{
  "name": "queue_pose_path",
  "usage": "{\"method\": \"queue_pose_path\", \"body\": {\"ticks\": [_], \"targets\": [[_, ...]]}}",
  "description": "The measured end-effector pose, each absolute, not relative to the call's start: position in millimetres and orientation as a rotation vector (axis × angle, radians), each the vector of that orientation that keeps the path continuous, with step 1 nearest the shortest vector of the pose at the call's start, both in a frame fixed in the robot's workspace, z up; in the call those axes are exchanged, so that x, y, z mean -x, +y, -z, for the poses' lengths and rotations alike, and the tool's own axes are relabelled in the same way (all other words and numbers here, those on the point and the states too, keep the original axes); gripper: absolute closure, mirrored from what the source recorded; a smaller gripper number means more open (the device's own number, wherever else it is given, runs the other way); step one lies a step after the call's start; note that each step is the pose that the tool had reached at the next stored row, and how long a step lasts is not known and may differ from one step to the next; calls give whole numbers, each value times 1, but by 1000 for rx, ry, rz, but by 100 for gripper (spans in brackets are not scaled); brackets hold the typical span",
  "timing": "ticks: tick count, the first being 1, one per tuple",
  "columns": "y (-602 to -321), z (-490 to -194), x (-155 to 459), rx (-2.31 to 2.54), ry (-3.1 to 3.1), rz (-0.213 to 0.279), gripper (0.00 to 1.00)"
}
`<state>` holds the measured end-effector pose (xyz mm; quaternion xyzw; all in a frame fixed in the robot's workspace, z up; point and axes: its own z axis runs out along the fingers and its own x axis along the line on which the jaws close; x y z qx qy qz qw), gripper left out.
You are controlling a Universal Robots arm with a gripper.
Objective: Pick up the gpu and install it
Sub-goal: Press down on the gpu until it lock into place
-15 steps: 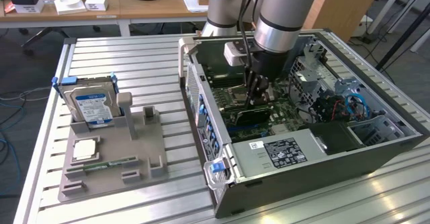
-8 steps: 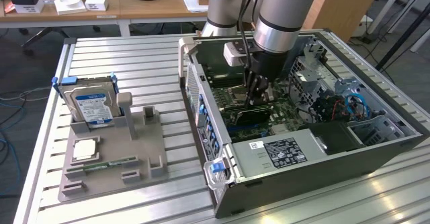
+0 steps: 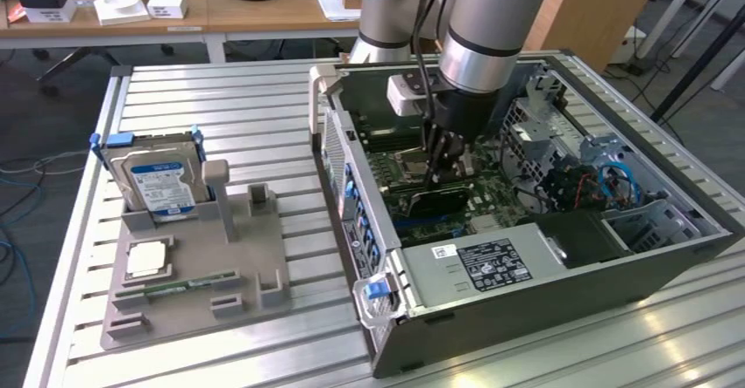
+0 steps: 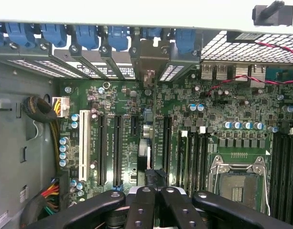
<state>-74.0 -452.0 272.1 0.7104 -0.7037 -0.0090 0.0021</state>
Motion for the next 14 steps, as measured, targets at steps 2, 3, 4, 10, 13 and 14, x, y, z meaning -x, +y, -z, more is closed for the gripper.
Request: {"method": "queue_pose_path", "body": {"ticks": [2, 3, 4, 10, 13, 14], "targets": [[-452, -271, 74, -2229, -2208, 28, 90], [-452, -271, 74, -2229, -2208, 28, 90], [-452, -271, 74, -2229, -2208, 28, 90], [-451, -271, 74, -2229, -2208, 28, 90], [-451, -271, 74, -2229, -2208, 28, 90], [-451, -271, 74, -2229, -2208, 28, 90]]}}
